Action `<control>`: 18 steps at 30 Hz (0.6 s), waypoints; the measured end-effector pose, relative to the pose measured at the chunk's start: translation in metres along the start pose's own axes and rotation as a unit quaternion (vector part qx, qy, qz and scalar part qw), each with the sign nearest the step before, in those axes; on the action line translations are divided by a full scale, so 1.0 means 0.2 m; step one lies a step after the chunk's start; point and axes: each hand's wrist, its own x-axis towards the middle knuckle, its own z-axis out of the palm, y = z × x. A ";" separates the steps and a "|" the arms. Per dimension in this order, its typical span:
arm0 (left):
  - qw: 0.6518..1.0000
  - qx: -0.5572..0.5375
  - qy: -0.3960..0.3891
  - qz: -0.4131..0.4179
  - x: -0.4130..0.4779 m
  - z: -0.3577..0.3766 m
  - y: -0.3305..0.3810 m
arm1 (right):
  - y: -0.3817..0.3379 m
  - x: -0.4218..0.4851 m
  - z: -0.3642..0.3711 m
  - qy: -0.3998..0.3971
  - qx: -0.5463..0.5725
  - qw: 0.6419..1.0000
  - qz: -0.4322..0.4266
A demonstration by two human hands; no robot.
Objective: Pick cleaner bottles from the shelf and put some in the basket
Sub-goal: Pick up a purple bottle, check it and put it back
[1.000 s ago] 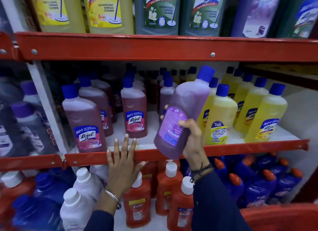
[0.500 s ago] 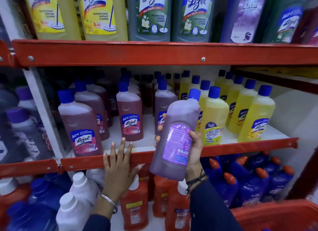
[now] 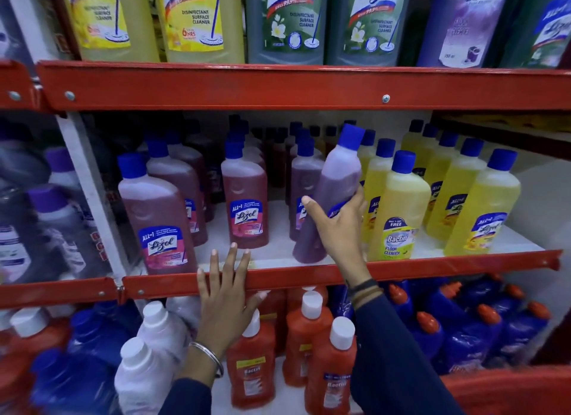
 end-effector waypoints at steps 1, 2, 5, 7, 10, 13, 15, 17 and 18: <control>1.000 0.000 0.001 -0.002 0.00 0.01 0.00 | 0.02 0.00 0.02 0.028 -0.020 0.999 -0.006; 1.000 0.001 0.002 -0.004 0.01 0.02 -0.01 | 0.03 0.00 0.03 0.049 -0.036 0.998 -0.011; 1.000 -0.004 0.007 -0.003 0.01 0.03 -0.01 | 0.07 -0.01 0.07 0.082 -0.102 0.991 -0.026; 1.000 -0.006 0.013 -0.004 0.01 0.04 -0.01 | 0.09 -0.01 0.09 0.092 -0.144 0.985 -0.029; 1.000 -0.009 0.027 -0.006 0.01 0.05 -0.01 | 0.11 -0.04 0.12 0.100 -0.182 0.978 -0.030; 0.999 -0.010 0.032 -0.008 0.01 0.05 0.00 | 0.12 -0.06 0.13 0.102 -0.207 0.972 -0.034; 0.999 -0.010 0.032 -0.010 0.02 0.06 -0.01 | 0.13 -0.06 0.13 0.106 -0.217 0.970 -0.035; 0.999 -0.009 0.030 -0.012 0.02 0.06 0.00 | 0.13 -0.06 0.13 0.107 -0.223 0.968 -0.033; 0.999 -0.009 0.029 -0.014 0.02 0.06 0.00 | 0.13 -0.06 0.13 0.108 -0.227 0.967 -0.033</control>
